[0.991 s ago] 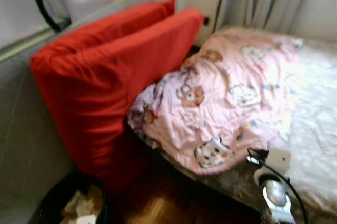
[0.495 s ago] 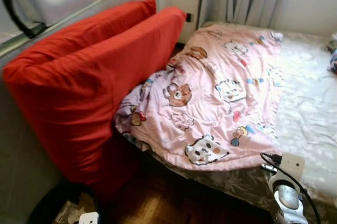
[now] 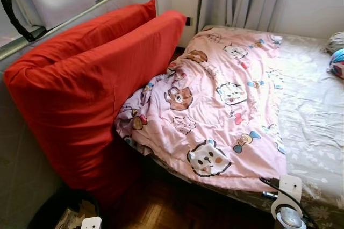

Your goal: Clean up the room

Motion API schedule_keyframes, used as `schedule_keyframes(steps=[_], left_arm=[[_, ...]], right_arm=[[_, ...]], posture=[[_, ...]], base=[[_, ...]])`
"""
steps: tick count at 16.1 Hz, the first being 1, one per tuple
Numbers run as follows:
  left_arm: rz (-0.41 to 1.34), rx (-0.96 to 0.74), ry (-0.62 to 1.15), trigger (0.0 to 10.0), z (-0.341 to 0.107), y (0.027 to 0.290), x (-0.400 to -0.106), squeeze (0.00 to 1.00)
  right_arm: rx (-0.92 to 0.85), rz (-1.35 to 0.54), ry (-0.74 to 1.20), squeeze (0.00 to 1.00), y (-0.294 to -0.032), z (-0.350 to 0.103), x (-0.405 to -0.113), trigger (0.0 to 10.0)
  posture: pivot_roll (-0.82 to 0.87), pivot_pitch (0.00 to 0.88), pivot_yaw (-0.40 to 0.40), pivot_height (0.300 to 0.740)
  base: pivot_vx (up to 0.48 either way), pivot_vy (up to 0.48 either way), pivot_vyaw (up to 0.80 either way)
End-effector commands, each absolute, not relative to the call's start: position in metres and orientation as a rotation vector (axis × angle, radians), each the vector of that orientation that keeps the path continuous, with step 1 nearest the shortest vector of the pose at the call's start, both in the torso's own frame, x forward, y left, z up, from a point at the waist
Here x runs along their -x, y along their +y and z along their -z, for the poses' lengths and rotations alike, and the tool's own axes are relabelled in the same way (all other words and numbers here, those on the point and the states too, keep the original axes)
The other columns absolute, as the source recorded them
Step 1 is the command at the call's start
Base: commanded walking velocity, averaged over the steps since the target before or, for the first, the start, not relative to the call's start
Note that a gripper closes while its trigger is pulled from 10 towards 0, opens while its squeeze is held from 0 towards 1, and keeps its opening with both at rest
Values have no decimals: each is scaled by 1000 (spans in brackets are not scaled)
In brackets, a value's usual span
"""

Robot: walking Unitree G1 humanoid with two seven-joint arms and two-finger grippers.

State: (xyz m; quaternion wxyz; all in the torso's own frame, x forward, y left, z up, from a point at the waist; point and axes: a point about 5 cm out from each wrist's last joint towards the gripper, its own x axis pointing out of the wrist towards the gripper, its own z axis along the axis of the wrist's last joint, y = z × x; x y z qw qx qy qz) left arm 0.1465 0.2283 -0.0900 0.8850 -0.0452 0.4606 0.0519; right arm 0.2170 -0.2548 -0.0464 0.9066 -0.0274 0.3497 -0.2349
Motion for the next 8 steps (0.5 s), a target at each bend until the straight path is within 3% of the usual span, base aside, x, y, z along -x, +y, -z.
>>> schedule_keyframes(steps=[1, 5, 6, 7, 8], left_arm=[[-98, 74, 986, 10000, 91, 230, -142, 0], [-88, 68, 990, 10000, 91, 230, -142, 0], [-87, 68, 990, 10000, 91, 230, -142, 0], [-87, 67, 990, 10000, 91, 230, -142, 0], [-86, 65, 990, 10000, 91, 230, -142, 0]], right_arm=[[66, 486, 761, 0, -255, 51, -210, 10000], [70, 508, 771, 0, -258, 52, -207, 10000], [73, 517, 766, 173, -259, 51, -207, 10000], [74, 521, 762, 498, -260, 51, -208, 10000], [76, 527, 760, 635, -261, 50, -208, 10000]], posture=[[24, 25, 6, 740], [24, 28, 7, 740], [25, 28, 8, 740], [25, 28, 8, 740], [24, 29, 8, 740]], base=[[0, 0, 0], [0, 0, 0], [0, 0, 0], [0, 0, 0], [0, 0, 0]])
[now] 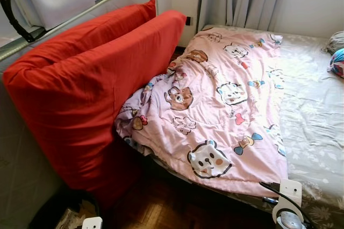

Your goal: Clean up the room

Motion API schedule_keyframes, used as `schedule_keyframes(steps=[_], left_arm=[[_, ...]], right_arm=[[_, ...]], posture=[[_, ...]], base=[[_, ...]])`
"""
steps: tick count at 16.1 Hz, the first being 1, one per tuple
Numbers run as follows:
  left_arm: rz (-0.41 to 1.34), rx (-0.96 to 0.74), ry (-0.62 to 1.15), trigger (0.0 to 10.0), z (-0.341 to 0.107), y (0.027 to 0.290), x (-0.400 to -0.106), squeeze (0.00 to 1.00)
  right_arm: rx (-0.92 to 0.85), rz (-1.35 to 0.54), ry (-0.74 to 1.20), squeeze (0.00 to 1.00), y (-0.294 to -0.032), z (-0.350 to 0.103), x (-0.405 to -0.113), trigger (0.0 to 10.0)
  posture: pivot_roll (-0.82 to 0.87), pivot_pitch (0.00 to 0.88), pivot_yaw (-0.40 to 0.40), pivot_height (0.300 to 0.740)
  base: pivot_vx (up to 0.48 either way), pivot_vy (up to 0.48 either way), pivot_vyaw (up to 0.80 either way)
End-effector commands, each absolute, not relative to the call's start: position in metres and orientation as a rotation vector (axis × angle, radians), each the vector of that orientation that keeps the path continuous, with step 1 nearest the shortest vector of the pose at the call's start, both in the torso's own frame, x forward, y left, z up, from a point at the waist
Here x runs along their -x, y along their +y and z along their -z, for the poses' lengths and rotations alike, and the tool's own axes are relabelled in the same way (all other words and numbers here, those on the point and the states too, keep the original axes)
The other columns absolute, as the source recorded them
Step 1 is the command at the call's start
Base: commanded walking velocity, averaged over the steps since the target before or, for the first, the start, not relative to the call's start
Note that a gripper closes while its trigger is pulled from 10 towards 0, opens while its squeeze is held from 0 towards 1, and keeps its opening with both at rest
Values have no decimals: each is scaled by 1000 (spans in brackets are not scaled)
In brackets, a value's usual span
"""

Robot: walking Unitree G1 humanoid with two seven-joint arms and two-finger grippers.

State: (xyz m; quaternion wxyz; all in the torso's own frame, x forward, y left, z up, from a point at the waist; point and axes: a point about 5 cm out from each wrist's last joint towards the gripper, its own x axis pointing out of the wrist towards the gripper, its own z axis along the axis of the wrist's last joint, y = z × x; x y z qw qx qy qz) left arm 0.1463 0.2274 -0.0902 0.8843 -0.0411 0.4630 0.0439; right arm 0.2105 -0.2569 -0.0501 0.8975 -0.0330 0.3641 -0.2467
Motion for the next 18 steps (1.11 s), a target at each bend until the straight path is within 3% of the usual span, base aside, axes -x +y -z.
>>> schedule_keyframes(steps=[1, 10, 11, 12, 13, 14, 18], left_arm=[[-87, 64, 991, 10000, 91, 231, -142, 0], [-89, 75, 989, 10000, 92, 230, -142, 0], [-89, 75, 989, 10000, 92, 230, -142, 0], [-89, 75, 989, 10000, 91, 230, -142, 0], [-89, 75, 988, 10000, 91, 230, -142, 0], [-89, 75, 988, 10000, 91, 230, -142, 0], [-84, 75, 987, 10000, 91, 229, -144, 0]], right_arm=[[77, 529, 760, 631, -262, 50, -208, 10000], [87, 533, 778, 600, -263, 51, -206, 10000], [77, 520, 778, 545, -261, 52, -206, 10000], [56, 490, 775, 263, -257, 53, -206, 10000], [47, 476, 775, 43, -255, 54, -206, 10000], [37, 457, 777, 0, -252, 55, -206, 10000], [-11, 249, 826, 0, -221, 68, -200, 10000]], posture=[[24, 28, 7, 740], [24, 23, 6, 740], [23, 22, 5, 740], [23, 22, 5, 740], [19, 21, 5, 740], [19, 21, 5, 740], [9, 16, 5, 740]], base=[[0, 0, 0], [0, 0, 0], [0, 0, 0], [0, 0, 0], [0, 0, 0], [0, 0, 0], [0, 0, 0]])
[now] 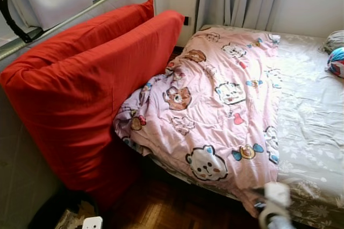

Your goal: Clean up the room

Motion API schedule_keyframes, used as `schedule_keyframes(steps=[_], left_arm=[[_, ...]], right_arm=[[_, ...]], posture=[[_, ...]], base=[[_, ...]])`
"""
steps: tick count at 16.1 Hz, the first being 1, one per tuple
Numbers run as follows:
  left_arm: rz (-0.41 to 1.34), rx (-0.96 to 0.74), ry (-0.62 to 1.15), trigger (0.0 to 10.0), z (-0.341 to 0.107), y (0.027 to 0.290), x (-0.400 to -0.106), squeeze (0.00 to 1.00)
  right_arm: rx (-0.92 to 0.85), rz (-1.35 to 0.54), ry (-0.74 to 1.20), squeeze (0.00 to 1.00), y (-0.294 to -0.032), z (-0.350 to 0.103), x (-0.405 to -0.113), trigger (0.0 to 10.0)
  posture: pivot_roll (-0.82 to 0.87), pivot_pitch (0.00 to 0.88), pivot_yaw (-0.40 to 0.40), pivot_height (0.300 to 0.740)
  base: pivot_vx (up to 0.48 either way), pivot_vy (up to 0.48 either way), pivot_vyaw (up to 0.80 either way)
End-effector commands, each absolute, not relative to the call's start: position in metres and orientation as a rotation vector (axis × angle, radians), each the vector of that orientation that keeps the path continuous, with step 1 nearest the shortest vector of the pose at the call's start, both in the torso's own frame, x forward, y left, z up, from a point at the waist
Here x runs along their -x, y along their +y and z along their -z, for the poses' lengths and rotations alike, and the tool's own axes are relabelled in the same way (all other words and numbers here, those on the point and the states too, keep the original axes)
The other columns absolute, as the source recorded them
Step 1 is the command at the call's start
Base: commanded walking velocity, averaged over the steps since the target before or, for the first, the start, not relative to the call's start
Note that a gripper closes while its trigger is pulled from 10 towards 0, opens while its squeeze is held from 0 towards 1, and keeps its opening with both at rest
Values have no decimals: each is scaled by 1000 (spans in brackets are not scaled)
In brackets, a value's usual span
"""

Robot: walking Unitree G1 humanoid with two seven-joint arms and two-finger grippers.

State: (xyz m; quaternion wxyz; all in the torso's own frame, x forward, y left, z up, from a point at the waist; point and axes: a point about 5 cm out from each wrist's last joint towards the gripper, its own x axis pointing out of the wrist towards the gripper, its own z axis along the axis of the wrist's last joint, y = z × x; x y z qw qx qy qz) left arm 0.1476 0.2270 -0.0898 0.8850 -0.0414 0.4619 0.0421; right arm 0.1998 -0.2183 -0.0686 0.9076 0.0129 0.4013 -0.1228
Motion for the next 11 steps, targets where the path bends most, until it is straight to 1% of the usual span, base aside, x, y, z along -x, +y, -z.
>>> schedule_keyframes(steps=[1, 2, 5, 9, 11], left_arm=[[-84, 75, 986, 10000, 91, 229, -144, 0], [-83, 77, 984, 10000, 91, 228, -145, 0], [-82, 82, 980, 10000, 91, 227, -147, 0], [-90, 89, 978, 10000, 90, 226, -148, 0], [-91, 87, 979, 10000, 90, 226, -149, 0]], right_arm=[[-18, 234, 826, 0, -219, 68, -200, 10000], [-25, 142, 879, 0, -201, 77, -192, 10000], [-43, 87, 932, 0, -187, 84, -182, 10000], [-73, 112, 963, 0, -185, 89, -173, 10000], [-59, 113, 970, 0, -185, 90, -170, 10000]], posture=[[9, 16, 5, 740], [5, 9, 0, 740], [7, 7, -5, 740], [13, 6, -13, 740], [12, 6, -9, 740]], base=[[0, 0, 0], [0, 0, 0], [0, 0, 0], [0, 0, 0], [0, 0, 0]])
